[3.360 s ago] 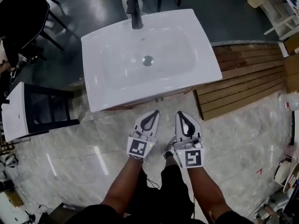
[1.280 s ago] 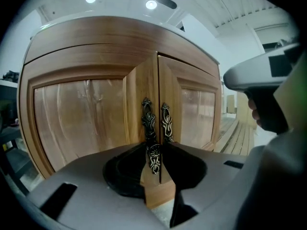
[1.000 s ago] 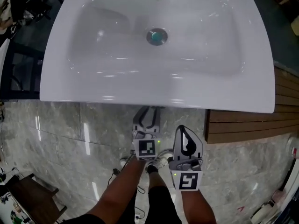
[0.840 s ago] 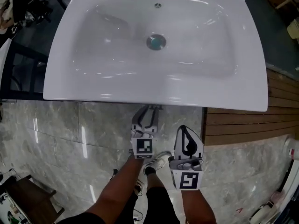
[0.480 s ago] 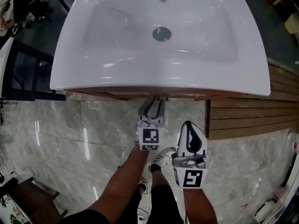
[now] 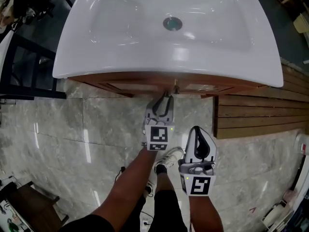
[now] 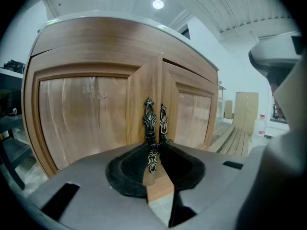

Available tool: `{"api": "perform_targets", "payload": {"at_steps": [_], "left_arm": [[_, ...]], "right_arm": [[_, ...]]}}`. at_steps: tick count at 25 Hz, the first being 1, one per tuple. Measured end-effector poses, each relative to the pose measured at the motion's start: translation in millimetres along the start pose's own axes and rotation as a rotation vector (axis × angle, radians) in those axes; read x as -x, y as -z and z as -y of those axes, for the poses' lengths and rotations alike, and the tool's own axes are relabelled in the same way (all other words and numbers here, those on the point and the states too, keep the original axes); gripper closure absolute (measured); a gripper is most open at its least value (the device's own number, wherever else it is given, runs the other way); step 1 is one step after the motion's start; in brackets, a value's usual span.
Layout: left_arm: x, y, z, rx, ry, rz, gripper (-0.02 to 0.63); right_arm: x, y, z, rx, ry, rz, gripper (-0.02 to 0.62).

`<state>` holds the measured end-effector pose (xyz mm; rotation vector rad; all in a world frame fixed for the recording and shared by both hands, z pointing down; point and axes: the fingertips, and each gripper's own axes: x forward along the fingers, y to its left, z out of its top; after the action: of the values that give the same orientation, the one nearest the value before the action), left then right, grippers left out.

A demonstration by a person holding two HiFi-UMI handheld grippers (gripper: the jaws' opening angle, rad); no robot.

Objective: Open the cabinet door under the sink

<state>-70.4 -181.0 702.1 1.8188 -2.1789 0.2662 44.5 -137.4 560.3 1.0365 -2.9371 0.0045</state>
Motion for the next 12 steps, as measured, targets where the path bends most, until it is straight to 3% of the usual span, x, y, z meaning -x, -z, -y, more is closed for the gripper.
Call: {"api": "perform_targets", "payload": {"at_steps": [12], "left_arm": [[40.7,14.6,6.9,-0.007,0.074,0.001,0.511]], "right_arm": [[8.6,2.8,-14.2,-0.011,-0.011,0.011,0.571]]}}
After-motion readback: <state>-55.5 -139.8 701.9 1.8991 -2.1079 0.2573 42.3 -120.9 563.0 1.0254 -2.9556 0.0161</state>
